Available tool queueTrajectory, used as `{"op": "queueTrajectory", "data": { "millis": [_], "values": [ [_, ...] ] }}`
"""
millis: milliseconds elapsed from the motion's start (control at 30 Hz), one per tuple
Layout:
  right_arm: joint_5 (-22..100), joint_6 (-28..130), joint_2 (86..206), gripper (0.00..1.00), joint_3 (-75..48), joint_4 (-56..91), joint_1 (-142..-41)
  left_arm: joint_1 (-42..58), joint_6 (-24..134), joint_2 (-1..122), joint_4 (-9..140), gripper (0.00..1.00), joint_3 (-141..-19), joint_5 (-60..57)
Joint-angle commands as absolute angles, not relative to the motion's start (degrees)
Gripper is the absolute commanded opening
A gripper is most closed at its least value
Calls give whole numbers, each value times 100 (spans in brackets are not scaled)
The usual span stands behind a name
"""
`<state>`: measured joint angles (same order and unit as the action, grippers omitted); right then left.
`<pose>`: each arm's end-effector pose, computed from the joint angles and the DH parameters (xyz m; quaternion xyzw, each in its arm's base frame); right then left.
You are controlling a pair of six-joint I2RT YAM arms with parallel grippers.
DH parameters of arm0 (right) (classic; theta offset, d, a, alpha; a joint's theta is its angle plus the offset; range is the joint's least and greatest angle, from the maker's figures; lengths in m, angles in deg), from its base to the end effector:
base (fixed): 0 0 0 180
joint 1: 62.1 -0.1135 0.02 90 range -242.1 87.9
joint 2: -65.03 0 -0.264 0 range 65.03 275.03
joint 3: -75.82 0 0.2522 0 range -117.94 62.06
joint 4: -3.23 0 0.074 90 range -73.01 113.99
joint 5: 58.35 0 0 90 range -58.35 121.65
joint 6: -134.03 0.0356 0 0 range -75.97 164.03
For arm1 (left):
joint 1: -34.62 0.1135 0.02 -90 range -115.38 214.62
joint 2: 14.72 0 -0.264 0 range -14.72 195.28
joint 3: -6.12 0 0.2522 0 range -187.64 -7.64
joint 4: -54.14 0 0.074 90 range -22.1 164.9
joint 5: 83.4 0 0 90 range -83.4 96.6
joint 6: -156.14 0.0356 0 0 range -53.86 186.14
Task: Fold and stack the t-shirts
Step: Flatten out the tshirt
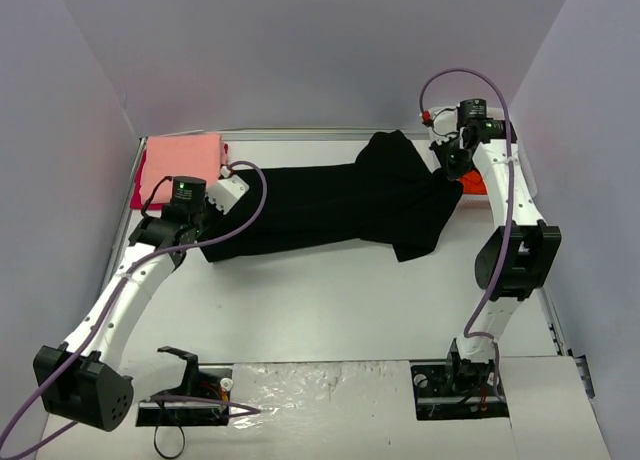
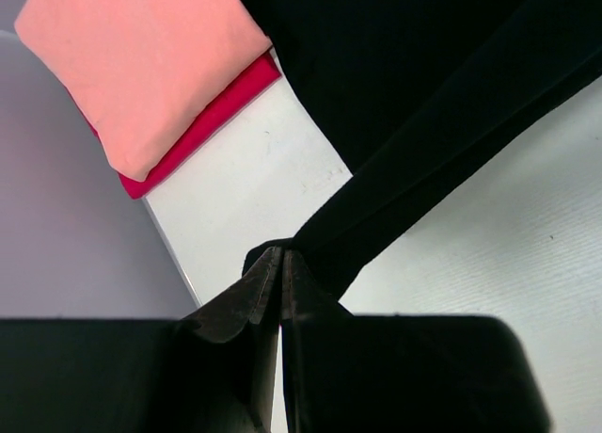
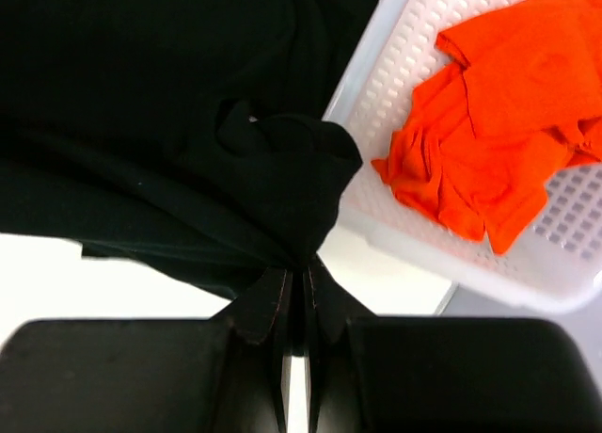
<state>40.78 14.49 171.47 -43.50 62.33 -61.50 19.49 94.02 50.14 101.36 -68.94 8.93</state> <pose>0.4161 0.0013 0.3441 -0.2599 0.8882 -0.0253 0.3781 0.2355 -0.0622 0.3312 0.3196 0.8359 0.0676 0.4412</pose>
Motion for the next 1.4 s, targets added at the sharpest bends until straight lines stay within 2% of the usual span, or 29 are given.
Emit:
{"op": "queueTrajectory", "data": {
  "millis": [0,633,667,700,767,867,967,1100,1367],
  "values": [
    [4001,1669,17524,0,-4753,6181,-6314,2021,9436,5120,9657,3,-7040,1196],
    [3017,2003,19501,0,-5975,5839,-6825,2091,9655,6560,8918,2,-7005,1266],
    [2964,2038,19563,8,-6045,5795,-6825,2091,9647,6614,8891,2,-7013,1267],
    [2928,2073,19625,10,-6211,5786,-6834,2091,9638,6658,8874,2,-7022,1275],
    [2814,2152,19748,21,-6326,5699,-6834,2091,9673,6763,8847,4,-7031,1319],
    [2796,2196,19705,22,-6371,5654,-6842,2091,9787,6772,8838,16,-6987,1310],
    [2857,2188,19477,29,-6170,5619,-6843,2091,9884,6676,8777,22,-6856,1363],
    [2928,2135,19082,30,-5669,5557,-6860,2109,9972,6579,8663,30,-6706,1486],
    [3077,2030,18317,29,-4238,5461,-6922,2170,10235,6456,8531,32,-6249,1012]
  ]
}}
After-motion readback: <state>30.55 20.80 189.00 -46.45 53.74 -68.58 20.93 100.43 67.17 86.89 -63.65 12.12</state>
